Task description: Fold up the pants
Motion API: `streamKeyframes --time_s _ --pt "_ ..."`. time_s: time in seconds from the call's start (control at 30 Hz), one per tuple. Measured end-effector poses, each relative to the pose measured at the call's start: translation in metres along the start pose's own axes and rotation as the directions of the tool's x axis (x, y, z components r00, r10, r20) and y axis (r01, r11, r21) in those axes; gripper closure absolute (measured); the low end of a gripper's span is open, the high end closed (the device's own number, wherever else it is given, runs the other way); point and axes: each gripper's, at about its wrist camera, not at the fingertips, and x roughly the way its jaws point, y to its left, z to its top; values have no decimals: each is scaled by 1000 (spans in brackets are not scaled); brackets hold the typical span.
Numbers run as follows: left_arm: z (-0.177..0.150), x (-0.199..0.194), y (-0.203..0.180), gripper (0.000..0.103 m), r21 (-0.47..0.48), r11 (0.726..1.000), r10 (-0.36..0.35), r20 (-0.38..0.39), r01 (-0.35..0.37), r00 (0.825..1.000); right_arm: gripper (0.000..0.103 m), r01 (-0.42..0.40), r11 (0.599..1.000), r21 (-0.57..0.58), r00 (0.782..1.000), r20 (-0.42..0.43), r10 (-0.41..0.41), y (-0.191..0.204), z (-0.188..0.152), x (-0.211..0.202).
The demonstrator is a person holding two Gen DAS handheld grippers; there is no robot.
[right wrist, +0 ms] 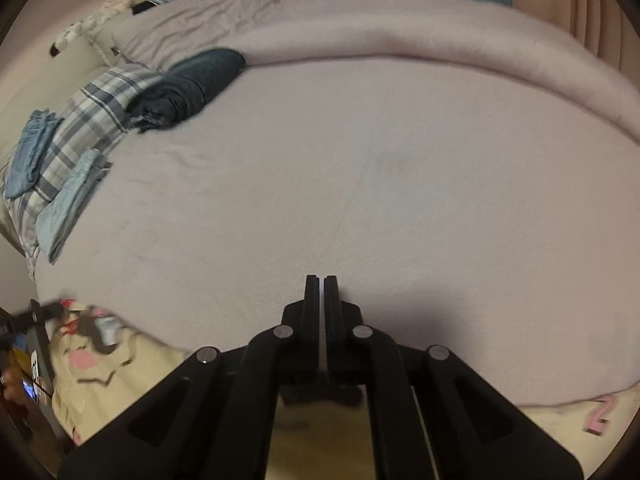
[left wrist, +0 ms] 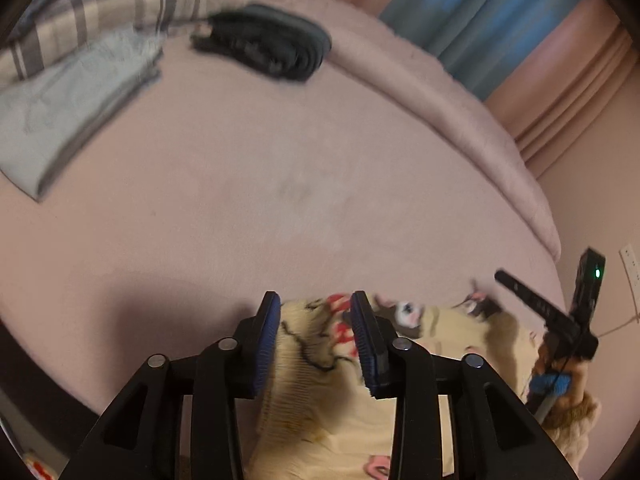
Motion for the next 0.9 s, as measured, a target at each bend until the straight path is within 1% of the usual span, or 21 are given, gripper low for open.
streamKeyframes --time_s 0.03,0.1,0.2,0.23,0.27,0.3,0.33,0.37,0.43,0.53,0.6,0.63,0.67,0.77,0.83,0.9 --pt "-1 -5 -7 62 10 1000 -10 9 10 1000 96 -21 1000 6 1000 5 21 0 -2 -10" --pt "-7 -6 -22 62 48 997 -58 10 57 998 95 -60 998 10 998 -10 60 2 -7 -18" --pt "-26 10 -45 62 121 988 -97 -28 100 995 95 -121 993 13 990 -75 121 12 -23 -11" --pt "-33 19 -50 62 146 985 -88 -54 95 995 95 -128 992 6 988 -83 128 15 -27 -6" --pt "-42 34 -55 63 171 983 -46 -98 62 994 96 -107 994 -4 989 -104 106 19 -32 4" --pt "-47 44 -57 64 178 983 -16 -122 37 992 96 -80 997 -6 990 -117 79 20 -36 11" --pt "-54 53 -56 67 181 984 21 -142 5 990 96 -48 999 -10 990 -135 46 21 -39 22" --pt "-59 60 -53 71 180 984 47 -149 -20 988 100 -32 999 -7 992 -125 31 20 -42 29" --pt "-66 58 -47 77 187 982 60 -106 -39 993 102 -26 1000 9 995 -92 26 18 -42 30" --pt "-69 51 -40 77 154 987 61 -115 -42 991 103 -22 999 36 996 -85 25 14 -39 32" --pt "-74 46 -35 82 145 988 76 -109 -60 991 103 -31 998 49 996 -77 34 12 -39 33" --pt "-76 42 -33 86 147 986 98 -97 -83 990 103 -34 998 55 997 -72 38 10 -40 33" --pt "-80 38 -32 86 147 985 107 -88 -93 990 103 -37 998 59 997 -67 41 9 -40 32" --pt "-85 33 -27 86 129 987 106 -81 -95 991 103 -43 996 73 997 -55 47 11 -42 30" --pt "-87 30 -28 86 132 985 127 -78 -116 989 103 -46 996 81 998 -49 50 11 -43 29" --pt "-87 28 -33 86 152 978 159 -83 -145 984 102 -61 988 139 996 -54 69 8 -44 23"
